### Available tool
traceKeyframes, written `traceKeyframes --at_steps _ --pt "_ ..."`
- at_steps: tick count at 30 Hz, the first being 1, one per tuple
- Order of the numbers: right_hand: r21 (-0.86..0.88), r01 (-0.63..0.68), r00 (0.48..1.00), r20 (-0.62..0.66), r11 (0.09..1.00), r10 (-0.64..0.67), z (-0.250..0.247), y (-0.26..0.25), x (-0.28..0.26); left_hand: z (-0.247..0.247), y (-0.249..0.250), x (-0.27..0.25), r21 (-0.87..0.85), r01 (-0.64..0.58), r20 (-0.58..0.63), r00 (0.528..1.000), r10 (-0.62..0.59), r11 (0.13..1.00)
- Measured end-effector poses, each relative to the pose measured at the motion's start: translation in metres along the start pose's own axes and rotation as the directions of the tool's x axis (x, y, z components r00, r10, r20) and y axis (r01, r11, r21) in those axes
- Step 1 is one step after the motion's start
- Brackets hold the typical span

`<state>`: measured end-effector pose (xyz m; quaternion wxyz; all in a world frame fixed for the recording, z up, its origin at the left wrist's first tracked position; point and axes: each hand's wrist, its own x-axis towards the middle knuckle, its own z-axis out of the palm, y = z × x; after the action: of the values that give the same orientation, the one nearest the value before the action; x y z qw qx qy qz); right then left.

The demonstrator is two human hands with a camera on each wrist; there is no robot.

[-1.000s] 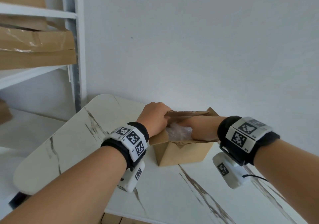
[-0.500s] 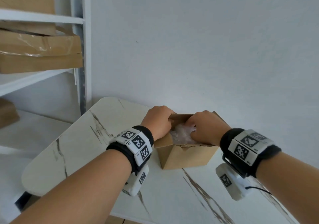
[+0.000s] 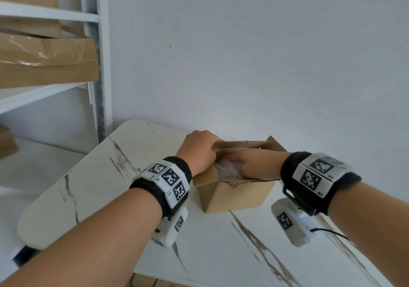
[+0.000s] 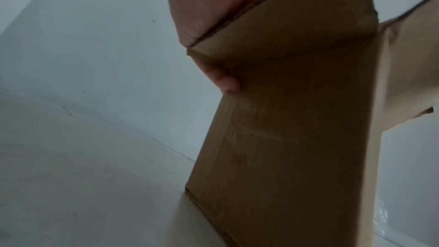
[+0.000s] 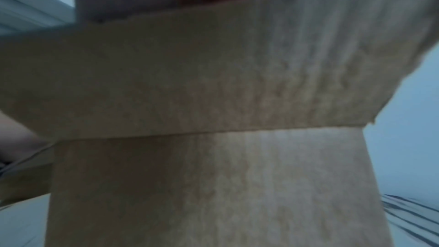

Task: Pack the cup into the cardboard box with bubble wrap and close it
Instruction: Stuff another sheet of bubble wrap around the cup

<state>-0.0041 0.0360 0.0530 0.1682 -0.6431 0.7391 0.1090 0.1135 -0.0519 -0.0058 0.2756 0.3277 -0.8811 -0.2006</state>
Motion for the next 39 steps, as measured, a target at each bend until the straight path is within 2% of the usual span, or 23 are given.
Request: traceKeyframes --at_steps 8,12,17,19,20,23,25,27,28,30,31,32,33,34,35,36,37,39 --pt "-0.036 0.019 1.0 -0.022 0.999 -0.02 0.005 -0.003 0.011 -0.002 0.002 0.001 0.007 0.04 0.011 0.999 -0.041 0.999" --pt "0.128 0.066 0.983 -0.176 0.99 -0.043 -0.002 0.015 -0.004 -0.004 0.006 -0.003 -0.009 0.073 0.028 0.997 -0.073 0.997" --pt "0.236 0.113 0.931 -0.365 0.965 -0.019 -0.007 0.027 -0.018 -0.001 0.004 -0.001 -0.041 0.106 0.047 0.993 -0.104 0.994" --pt "0.282 0.129 0.945 -0.325 0.951 -0.032 -0.013 0.026 -0.026 0.001 0.004 -0.001 -0.029 0.103 0.05 0.994 -0.102 0.994" --pt "0.28 0.118 0.967 -0.25 0.953 -0.046 -0.015 0.024 -0.028 0.001 0.004 -0.001 -0.024 0.1 0.048 0.994 -0.099 0.995" --pt "0.177 0.062 0.998 -0.018 0.982 -0.06 -0.017 0.016 -0.029 0.002 0.004 0.001 -0.025 0.082 0.059 0.995 -0.08 0.996" --pt "0.111 0.023 0.999 0.019 0.994 -0.026 -0.018 0.012 -0.026 0.003 0.004 0.001 -0.027 0.06 0.061 0.996 -0.058 0.998" --pt "0.066 0.006 1.0 0.019 0.998 -0.007 -0.019 0.009 -0.022 0.0 0.005 -0.003 -0.034 0.032 -0.021 0.999 -0.033 0.999" --pt "0.034 0.01 1.0 0.018 0.999 -0.011 -0.019 0.009 -0.021 -0.002 0.008 -0.006 -0.037 0.007 -0.135 0.991 -0.011 0.999" --pt "-0.038 0.025 0.999 0.028 0.999 -0.024 -0.016 0.01 -0.02 -0.012 0.017 -0.008 0.007 -0.109 -0.376 0.921 0.104 0.994" --pt "-0.071 0.024 0.999 0.028 0.997 -0.022 -0.014 0.012 -0.019 -0.019 0.026 -0.007 0.043 -0.181 -0.403 0.897 0.183 0.982" --pt "-0.078 0.015 1.0 0.021 0.997 -0.013 -0.013 0.014 -0.019 -0.025 0.034 -0.006 0.058 -0.25 -0.331 0.909 0.255 0.966" --pt "-0.058 0.002 1.0 0.014 0.998 -0.001 -0.013 0.015 -0.02 -0.028 0.042 -0.005 0.052 -0.272 -0.159 0.948 0.277 0.961" --pt "-0.028 -0.005 1.0 0.014 1.0 0.006 -0.013 0.016 -0.021 -0.03 0.046 -0.004 0.07 -0.265 0.056 0.964 0.261 0.962" --pt "-0.001 -0.006 1.0 0.023 1.0 0.006 -0.014 0.016 -0.023 -0.029 0.047 -0.001 0.108 -0.238 0.232 0.95 0.208 0.965" --pt "0.026 -0.007 0.999 0.035 1.0 0.006 -0.014 0.017 -0.025 -0.027 0.046 0.001 0.14 -0.21 0.343 0.927 0.151 0.968" --pt "0.053 -0.006 0.999 0.036 0.999 0.004 -0.014 0.017 -0.027 -0.026 0.044 0.002 0.143 -0.174 0.405 0.908 0.103 0.974" --pt "0.11 -0.013 1.0 -0.001 0.994 0.013 -0.013 0.021 -0.031 -0.024 0.042 0.002 0.151 -0.157 0.436 0.897 0.077 0.976"
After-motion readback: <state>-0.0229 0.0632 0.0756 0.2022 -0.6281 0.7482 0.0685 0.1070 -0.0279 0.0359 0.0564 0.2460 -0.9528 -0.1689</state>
